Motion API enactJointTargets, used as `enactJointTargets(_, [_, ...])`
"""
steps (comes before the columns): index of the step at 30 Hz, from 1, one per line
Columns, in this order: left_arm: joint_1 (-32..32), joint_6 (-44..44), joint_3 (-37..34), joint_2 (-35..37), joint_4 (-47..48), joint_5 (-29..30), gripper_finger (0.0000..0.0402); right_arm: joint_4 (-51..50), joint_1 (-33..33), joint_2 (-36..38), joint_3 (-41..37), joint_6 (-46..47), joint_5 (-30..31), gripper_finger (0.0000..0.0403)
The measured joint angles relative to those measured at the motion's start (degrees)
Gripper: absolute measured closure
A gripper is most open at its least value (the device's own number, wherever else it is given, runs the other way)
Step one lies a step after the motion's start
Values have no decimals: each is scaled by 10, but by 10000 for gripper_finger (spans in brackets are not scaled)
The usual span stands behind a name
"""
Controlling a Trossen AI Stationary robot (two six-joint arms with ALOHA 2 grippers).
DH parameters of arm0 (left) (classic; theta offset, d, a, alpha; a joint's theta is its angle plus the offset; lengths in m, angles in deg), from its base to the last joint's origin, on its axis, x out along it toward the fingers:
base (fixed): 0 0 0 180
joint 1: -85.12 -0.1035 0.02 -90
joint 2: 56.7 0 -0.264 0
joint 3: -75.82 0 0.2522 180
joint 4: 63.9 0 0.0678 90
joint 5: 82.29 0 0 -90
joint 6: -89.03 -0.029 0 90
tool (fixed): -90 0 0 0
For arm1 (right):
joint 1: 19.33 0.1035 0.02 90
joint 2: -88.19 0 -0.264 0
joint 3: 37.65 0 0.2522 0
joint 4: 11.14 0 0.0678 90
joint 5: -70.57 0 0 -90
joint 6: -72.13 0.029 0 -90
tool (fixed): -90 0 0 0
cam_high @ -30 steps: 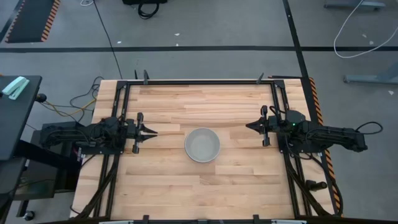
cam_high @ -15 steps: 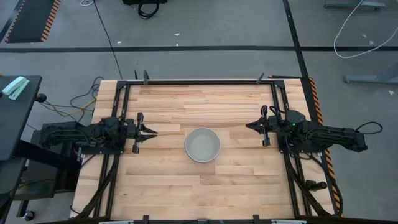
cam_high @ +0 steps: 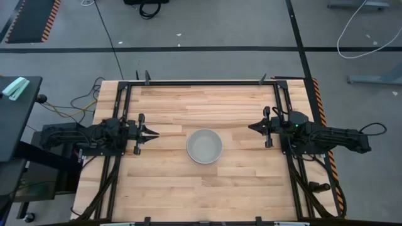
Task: Nest bowls inside each other
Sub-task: Return to home position
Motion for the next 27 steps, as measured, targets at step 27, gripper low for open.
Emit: enactJointTargets(27, [0, 0, 0, 0, 0, 0, 340, 0, 0, 0, 0, 0, 0, 385])
